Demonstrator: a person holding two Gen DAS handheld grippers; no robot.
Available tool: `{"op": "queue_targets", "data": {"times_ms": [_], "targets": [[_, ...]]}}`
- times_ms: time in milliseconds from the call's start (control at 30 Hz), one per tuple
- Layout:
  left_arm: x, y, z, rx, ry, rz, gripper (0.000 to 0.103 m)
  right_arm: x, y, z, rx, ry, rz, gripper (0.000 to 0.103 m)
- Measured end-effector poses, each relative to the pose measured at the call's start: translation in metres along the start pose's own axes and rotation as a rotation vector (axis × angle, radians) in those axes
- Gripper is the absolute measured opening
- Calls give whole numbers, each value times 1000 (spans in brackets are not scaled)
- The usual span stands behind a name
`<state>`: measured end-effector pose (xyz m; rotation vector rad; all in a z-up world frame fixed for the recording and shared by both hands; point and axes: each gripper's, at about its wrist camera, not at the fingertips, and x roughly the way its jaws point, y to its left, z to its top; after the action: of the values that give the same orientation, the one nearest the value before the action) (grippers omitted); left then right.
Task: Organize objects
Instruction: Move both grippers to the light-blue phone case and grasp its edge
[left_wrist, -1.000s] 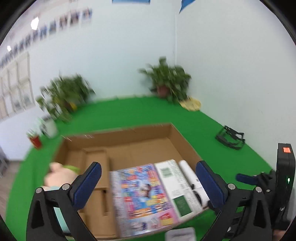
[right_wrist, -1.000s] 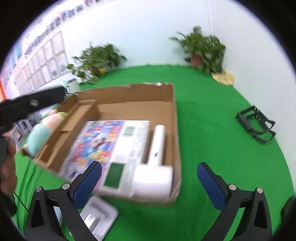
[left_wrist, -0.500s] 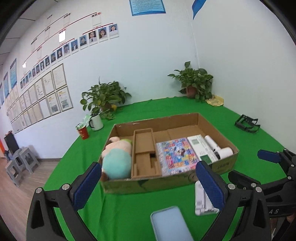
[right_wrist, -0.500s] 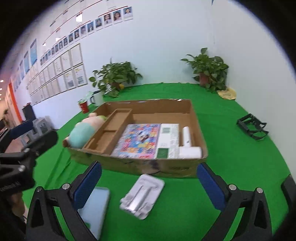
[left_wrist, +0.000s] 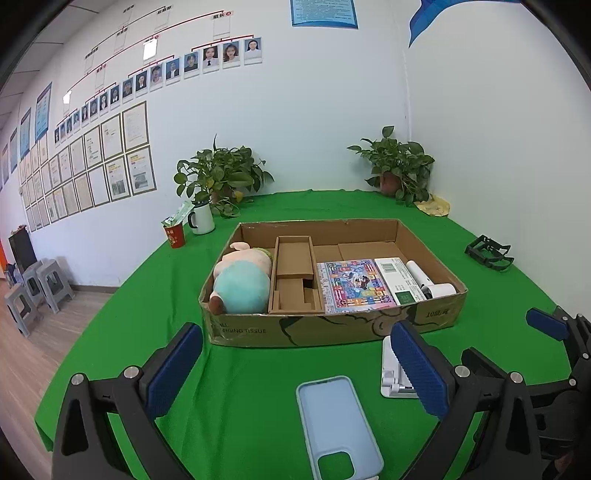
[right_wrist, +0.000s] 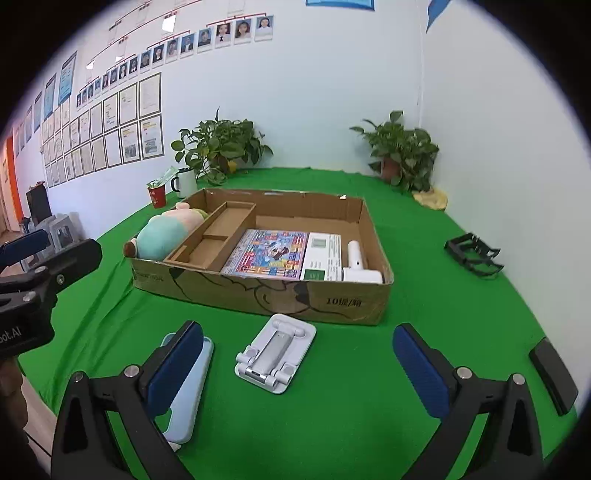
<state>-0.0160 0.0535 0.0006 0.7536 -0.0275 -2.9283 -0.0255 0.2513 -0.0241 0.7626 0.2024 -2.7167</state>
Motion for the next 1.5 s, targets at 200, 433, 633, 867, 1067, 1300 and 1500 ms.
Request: {"op": "queue_targets", "data": {"times_ms": [200, 433, 633, 867, 1067, 1300, 1500], "targets": [[3, 7, -10, -23, 36, -18, 102, 4, 4, -11, -13, 6, 32, 102], [23, 24, -28, -43, 91, -33, 101, 21, 13, -29, -15, 100, 33, 102], [66, 57, -59, -181, 259, -193, 89, 35, 17, -49, 40, 188, 166, 102], [106, 59, -95, -193, 400, -282, 58, 53, 45, -60, -6, 261, 276, 93], [122, 43, -109, -168, 471, -320, 38, 62, 68, -65, -76, 293, 292, 56], [123, 33, -115, -152, 499, -344, 27, 67, 76, -79, -61, 369, 334, 19], [115, 36, -118, -151, 511, -344, 20, 48, 90, -89, -27, 394, 378, 14]]}}
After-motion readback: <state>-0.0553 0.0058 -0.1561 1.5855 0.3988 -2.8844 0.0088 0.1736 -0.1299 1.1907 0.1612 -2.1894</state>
